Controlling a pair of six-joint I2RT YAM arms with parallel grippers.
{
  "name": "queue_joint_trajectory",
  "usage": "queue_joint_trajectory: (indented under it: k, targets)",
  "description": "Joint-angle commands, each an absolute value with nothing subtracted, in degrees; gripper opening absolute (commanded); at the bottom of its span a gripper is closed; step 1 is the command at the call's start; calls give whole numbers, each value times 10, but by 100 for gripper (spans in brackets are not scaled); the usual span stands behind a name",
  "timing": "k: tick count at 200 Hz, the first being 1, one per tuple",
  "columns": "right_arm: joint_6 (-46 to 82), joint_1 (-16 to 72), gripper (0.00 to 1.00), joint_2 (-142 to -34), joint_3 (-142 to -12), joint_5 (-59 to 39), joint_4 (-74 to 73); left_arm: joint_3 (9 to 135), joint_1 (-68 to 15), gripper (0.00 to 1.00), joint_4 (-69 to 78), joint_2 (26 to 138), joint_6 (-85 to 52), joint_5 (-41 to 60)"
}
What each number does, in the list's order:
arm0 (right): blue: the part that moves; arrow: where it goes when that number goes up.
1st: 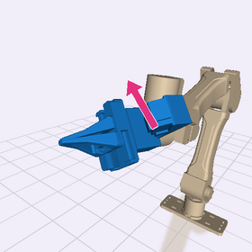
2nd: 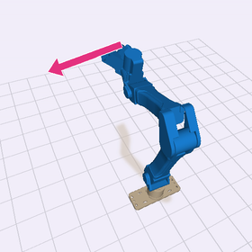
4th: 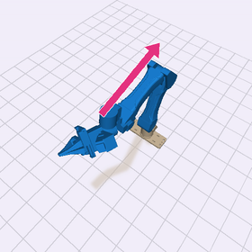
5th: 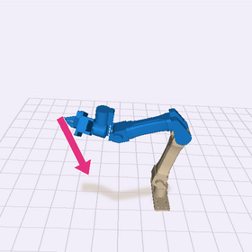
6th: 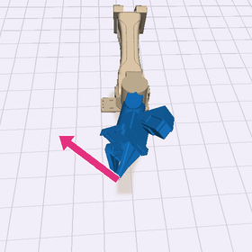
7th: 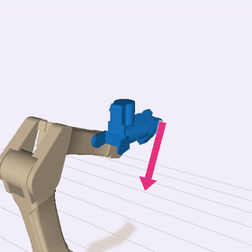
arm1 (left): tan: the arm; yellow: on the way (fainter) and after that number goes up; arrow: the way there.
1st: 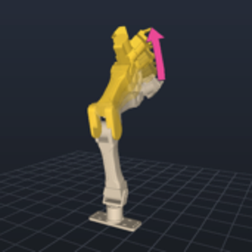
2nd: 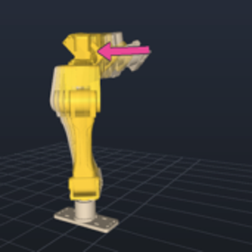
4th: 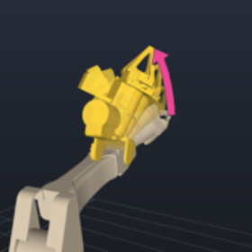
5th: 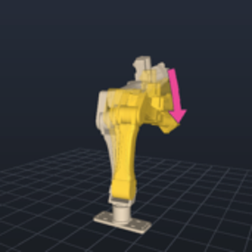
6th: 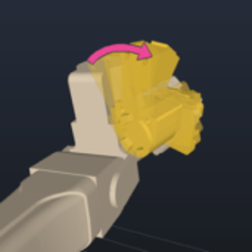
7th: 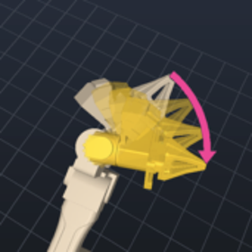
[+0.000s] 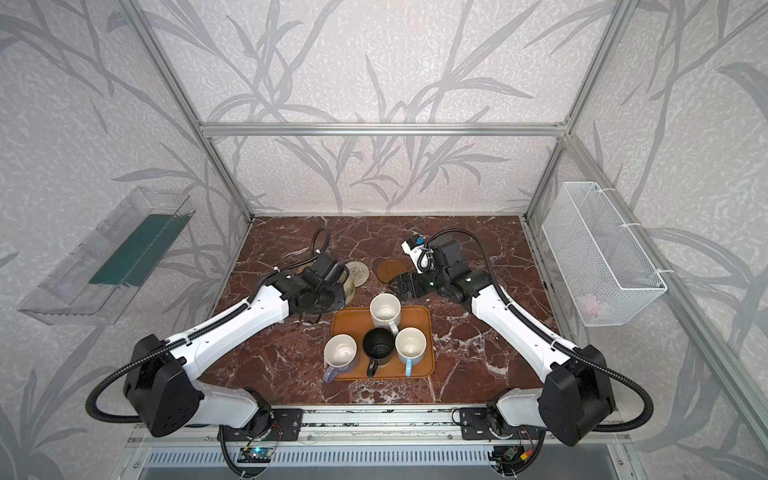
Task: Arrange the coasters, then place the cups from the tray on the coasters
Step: 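Lower the beige mug onto the flower-shaped cork coaster with the left gripper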
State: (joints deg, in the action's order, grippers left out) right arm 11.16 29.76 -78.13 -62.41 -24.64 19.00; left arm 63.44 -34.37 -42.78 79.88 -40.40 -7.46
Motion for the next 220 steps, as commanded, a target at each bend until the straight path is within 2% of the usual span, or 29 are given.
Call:
queue_joint_trajectory:
  k: [1, 23, 62, 128, 220]
  targets:
    - [147, 317, 91, -812, -653, -286, 157, 628, -316, 0, -334, 773, -321, -95]
    - [170, 347, 91, -849, -680, -292, 142, 613, -290, 0, -287, 768, -254, -88]
    - [216, 374, 91, -928, -736, -297, 110, 599, -252, 0, -240, 778, -166, -139]
    - [265, 381, 89, -1046, -827, -269, 109, 563, -167, 0, -149, 797, -137, -125]
    - [267, 381, 88, -1063, -825, -259, 97, 542, -135, 0, -37, 858, -115, -123]
